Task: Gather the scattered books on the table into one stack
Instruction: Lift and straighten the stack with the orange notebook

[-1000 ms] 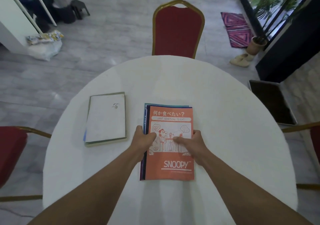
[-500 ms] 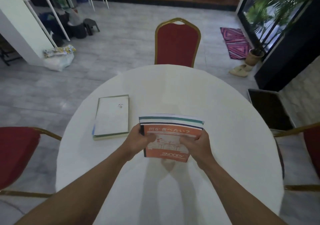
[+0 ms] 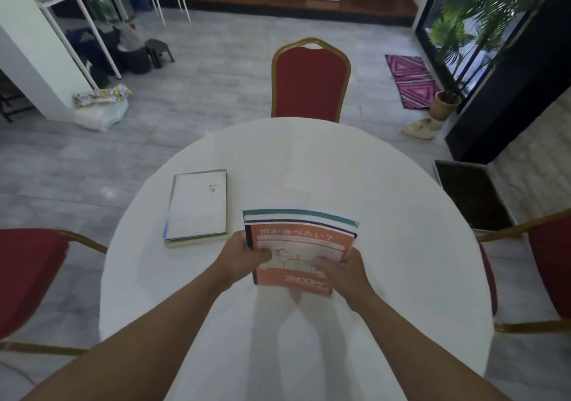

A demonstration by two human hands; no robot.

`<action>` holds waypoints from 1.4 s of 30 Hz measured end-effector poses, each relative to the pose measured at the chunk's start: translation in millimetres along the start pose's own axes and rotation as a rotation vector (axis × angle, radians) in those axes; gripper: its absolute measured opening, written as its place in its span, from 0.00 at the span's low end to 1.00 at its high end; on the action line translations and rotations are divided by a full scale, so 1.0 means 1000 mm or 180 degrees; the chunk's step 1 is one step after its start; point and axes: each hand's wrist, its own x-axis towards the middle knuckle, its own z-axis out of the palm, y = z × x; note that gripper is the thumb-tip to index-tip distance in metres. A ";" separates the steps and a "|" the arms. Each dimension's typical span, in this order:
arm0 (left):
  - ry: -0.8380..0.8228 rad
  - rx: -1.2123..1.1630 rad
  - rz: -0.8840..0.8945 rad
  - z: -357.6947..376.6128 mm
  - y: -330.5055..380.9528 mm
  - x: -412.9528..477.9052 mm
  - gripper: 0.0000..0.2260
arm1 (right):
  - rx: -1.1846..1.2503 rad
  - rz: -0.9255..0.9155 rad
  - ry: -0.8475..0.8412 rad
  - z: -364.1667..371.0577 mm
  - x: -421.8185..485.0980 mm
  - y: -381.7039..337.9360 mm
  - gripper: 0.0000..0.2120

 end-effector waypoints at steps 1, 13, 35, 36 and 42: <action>-0.0017 -0.0018 -0.0025 0.002 -0.001 -0.001 0.17 | -0.0003 0.0043 -0.0002 0.000 -0.001 0.000 0.15; 0.0080 0.0011 -0.0190 0.007 -0.011 0.002 0.18 | 0.0072 0.0060 -0.0075 -0.001 -0.006 0.002 0.18; -0.0161 0.0335 -0.0466 0.022 -0.007 0.060 0.14 | 0.0234 0.0777 0.0165 -0.009 0.058 0.007 0.14; -0.0161 0.0354 -0.0504 0.025 -0.008 0.067 0.13 | 0.0177 0.0827 0.0201 -0.010 0.063 0.009 0.15; -0.0014 0.0671 -0.0841 0.042 -0.033 0.108 0.15 | -0.0548 0.0871 0.0346 -0.011 0.088 0.022 0.15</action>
